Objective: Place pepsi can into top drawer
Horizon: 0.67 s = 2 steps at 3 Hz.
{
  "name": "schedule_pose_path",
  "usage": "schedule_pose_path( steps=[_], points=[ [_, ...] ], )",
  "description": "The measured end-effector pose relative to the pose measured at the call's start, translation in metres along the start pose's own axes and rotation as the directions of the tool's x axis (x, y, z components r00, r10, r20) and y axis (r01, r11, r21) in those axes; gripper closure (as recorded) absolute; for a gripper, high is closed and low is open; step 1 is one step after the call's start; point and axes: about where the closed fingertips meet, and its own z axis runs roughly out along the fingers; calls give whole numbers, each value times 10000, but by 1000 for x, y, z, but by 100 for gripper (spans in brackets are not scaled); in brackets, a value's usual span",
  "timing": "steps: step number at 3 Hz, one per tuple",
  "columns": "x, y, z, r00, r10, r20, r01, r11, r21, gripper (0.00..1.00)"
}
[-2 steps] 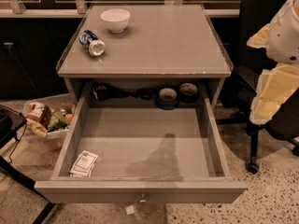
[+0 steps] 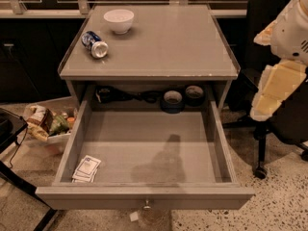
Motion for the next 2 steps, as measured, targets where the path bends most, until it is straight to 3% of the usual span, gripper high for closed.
schedule_pose_path(
  steps=[1,2],
  points=[
    [-42,-32,25,9944,628,853,-655,9974,293,0],
    [-115,-66,69,9586,1616,2343,-1695,9854,137,0]
  ],
)
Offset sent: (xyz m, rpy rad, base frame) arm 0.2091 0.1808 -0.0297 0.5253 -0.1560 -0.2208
